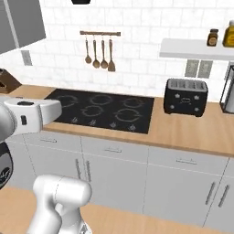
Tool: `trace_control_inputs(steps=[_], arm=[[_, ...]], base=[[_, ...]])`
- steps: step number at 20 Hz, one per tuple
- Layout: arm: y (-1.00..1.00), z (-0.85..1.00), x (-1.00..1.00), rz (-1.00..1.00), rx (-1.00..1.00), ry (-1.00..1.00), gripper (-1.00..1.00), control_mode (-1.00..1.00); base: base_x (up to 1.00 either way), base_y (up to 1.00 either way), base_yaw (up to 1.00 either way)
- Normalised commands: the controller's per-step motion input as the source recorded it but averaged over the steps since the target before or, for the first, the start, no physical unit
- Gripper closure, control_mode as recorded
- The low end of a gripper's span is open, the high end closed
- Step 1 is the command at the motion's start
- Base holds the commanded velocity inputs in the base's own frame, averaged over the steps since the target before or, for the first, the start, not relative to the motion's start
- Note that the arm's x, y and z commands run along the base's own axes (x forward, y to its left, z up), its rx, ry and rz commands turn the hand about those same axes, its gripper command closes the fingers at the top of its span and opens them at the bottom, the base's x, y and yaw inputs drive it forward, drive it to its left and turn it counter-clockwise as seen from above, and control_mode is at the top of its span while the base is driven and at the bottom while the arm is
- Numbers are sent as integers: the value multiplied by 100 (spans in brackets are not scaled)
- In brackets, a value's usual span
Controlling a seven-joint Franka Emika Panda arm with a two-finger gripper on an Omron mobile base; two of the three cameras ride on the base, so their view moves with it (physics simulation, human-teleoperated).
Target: Gather all objects into one cabinet and sort the glasses and bowls to opposite sides.
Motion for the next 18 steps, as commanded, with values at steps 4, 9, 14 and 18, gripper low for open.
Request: trace_control_inputs(steps=[4,9,14,18], arm=[[0,0,0,0,0,0,-100,100],[0,0,0,0,0,0,-100,100],[0,0,0,0,0,0,-100,100],[0,0,0,0,0,0,-100,100]], base=[[0,100,5],[1,83,-1],[0,69,-1],[0,74,0]])
